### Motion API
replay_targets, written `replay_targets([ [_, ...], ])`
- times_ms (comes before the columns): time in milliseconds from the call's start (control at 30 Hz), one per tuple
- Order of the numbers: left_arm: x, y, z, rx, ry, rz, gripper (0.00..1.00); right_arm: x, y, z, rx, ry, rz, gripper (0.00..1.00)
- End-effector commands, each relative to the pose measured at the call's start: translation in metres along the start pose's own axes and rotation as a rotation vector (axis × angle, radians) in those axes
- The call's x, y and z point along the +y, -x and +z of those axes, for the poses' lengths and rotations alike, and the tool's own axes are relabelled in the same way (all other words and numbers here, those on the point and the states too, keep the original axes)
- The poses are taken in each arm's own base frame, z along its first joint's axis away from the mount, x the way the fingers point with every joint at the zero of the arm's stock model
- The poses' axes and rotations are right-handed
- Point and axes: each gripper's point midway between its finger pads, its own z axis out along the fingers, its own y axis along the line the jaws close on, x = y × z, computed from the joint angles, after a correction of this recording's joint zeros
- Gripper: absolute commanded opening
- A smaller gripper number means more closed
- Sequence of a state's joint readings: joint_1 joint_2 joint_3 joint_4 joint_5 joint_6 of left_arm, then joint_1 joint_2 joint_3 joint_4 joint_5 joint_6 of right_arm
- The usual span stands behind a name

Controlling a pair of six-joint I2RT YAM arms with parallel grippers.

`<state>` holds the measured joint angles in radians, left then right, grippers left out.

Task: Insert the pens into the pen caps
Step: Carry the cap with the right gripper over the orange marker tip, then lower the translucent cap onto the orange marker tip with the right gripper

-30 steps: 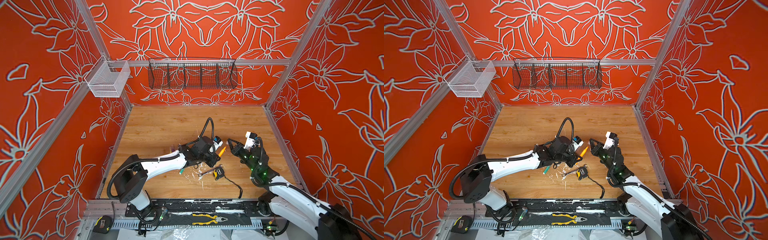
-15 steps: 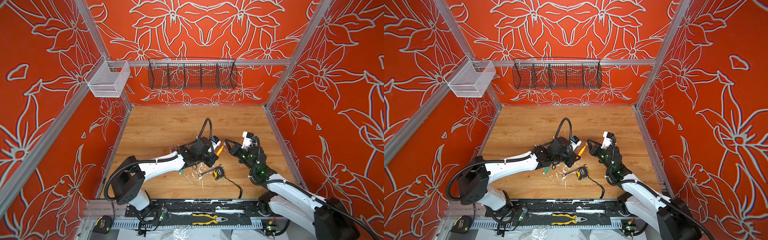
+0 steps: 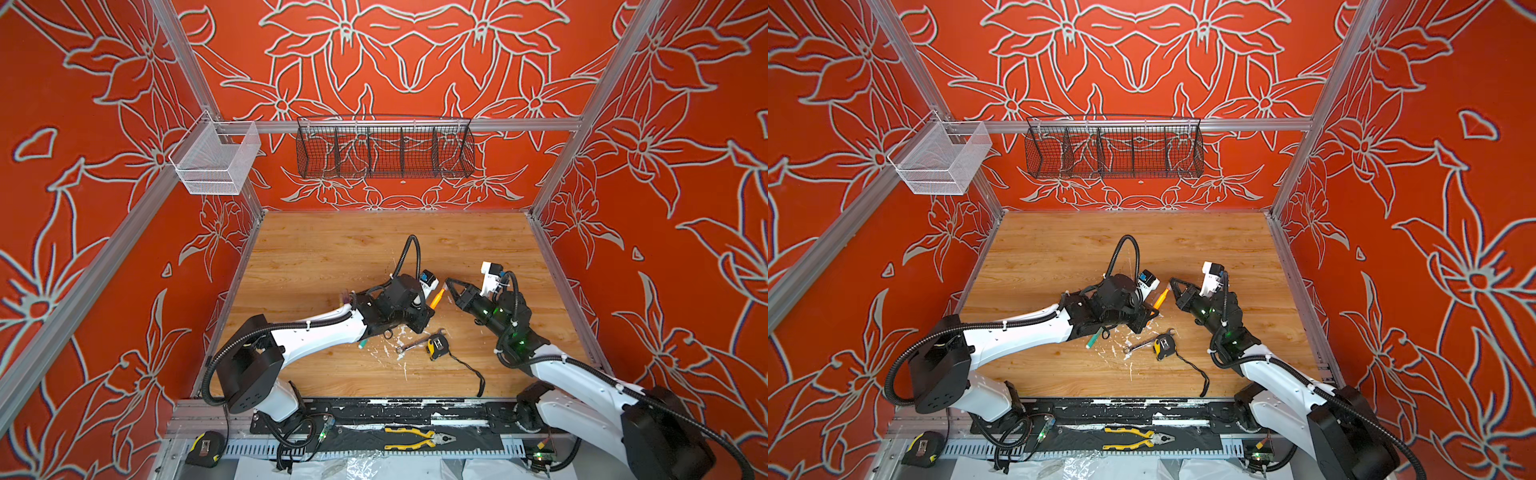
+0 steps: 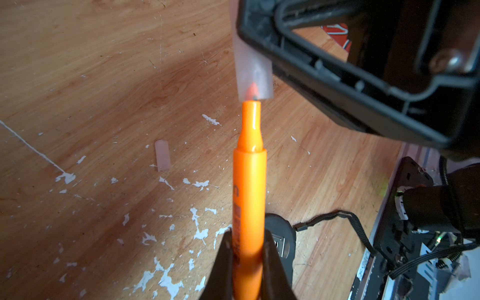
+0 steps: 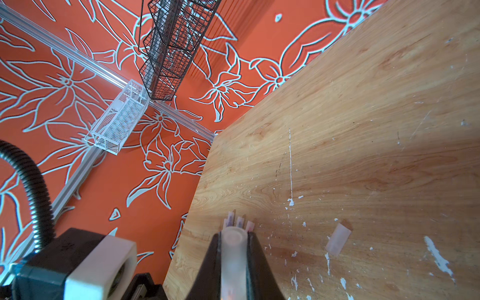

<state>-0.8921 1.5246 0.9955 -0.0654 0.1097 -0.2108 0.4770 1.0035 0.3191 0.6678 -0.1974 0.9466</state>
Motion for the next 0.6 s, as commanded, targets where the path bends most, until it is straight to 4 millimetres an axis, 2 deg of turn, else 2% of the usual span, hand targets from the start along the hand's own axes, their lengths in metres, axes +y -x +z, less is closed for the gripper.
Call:
replay_targets([
  [0, -0.002, 0.011, -0.009, -0.049, -0.005, -0.015, 0.0, 0.02, 0.009, 0.001, -0.014, 0.074, 0.013, 0.0],
  [200, 0.003, 0.014, -0.013, -0.07, -0.059, -0.083, 0.0, 0.023, 0.007, 0.002, -0.008, 0.101, 0.024, 0.0],
  [567, -0.007, 0.021, -0.035, -0.159, -0.117, -0.058, 0.0, 0.035, -0.009, 0.011, 0.044, 0.158, 0.022, 0.0],
])
